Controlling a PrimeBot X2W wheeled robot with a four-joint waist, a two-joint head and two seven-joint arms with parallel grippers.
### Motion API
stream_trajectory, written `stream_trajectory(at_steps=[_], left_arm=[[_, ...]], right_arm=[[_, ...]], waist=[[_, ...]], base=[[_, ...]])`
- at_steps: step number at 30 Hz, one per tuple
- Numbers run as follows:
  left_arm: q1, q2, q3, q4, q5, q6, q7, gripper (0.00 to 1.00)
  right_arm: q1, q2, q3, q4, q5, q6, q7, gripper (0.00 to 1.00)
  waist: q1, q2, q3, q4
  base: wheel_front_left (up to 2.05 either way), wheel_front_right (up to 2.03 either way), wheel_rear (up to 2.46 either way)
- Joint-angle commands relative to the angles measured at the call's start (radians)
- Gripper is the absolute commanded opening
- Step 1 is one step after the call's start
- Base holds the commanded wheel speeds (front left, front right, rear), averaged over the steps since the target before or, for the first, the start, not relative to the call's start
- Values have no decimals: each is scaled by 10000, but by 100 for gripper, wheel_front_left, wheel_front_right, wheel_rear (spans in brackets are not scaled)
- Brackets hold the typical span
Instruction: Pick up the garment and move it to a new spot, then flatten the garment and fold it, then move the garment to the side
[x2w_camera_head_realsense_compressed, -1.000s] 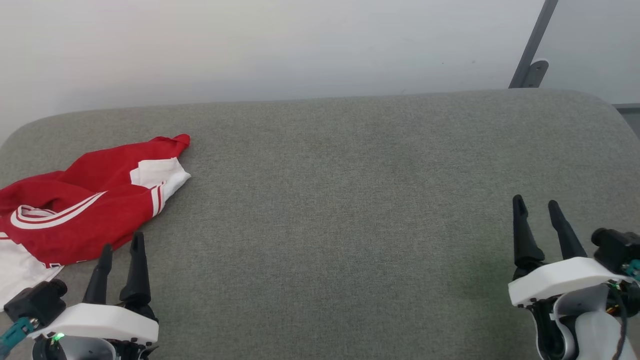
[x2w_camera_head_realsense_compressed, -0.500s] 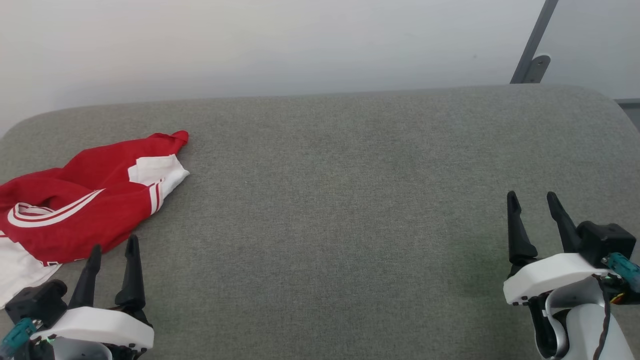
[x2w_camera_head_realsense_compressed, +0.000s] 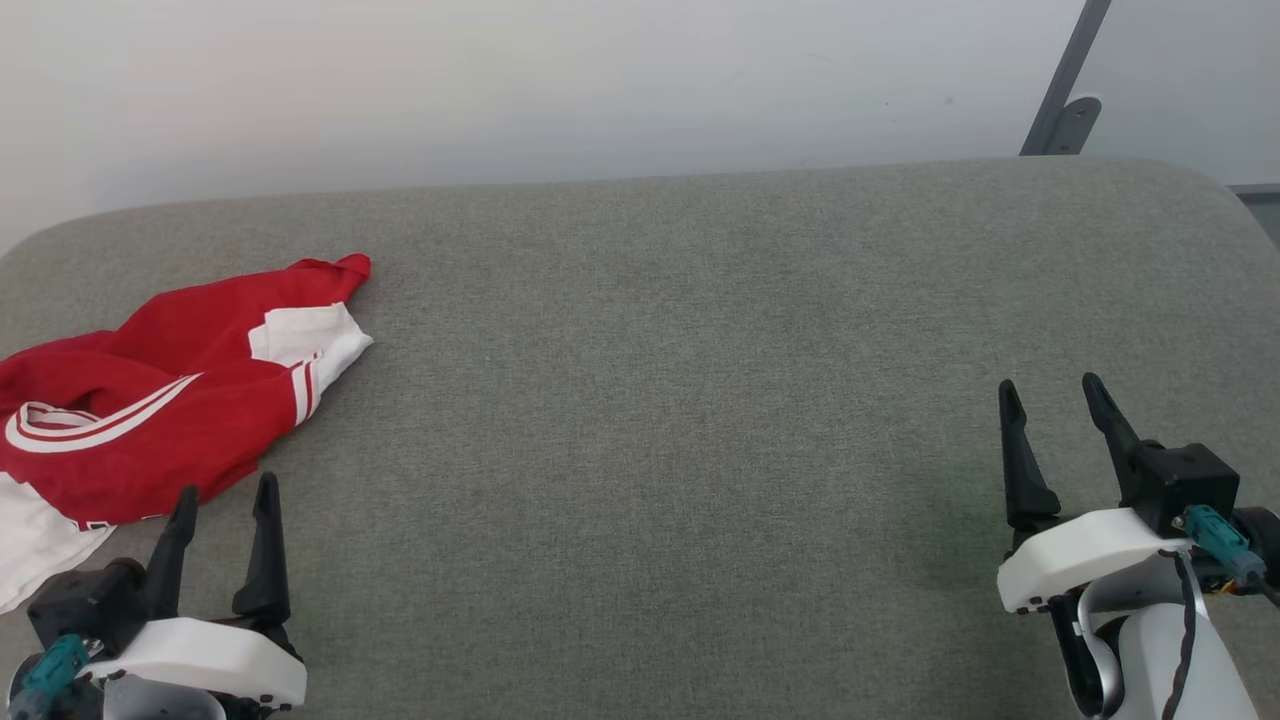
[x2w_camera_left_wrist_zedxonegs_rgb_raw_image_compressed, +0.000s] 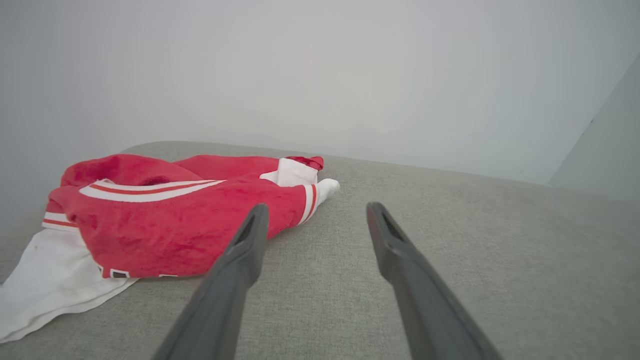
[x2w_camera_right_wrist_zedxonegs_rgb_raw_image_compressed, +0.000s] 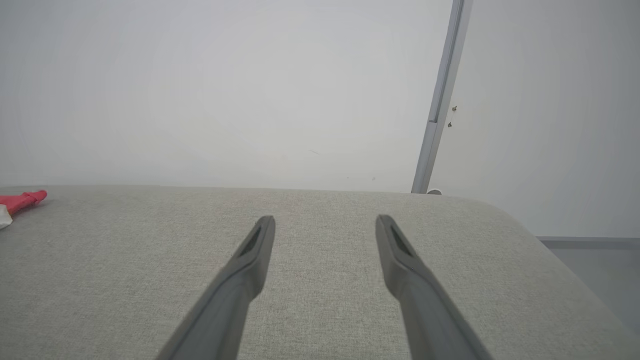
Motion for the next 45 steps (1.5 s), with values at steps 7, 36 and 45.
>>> stream_trajectory(at_steps=[7,36,45], left_arm=[[-65,120,-33,177,422,16,-203,100],[-36,191,-75,885,1597,21,-668,100],[218,-251,207,937,1767,21,-668,100]], right_arm=[[14,36,-86,-77,-564,-3,-201,100],[69,45,350,301,-1698,-5,-679,100],[-53,44,1068,701,-1234,-5,-680,100]], waist=[[0,0,24,25],[-1,0,11,2477],[-1,0,-160,4295]], base=[[0,0,0],[0,0,0],[0,0,0]])
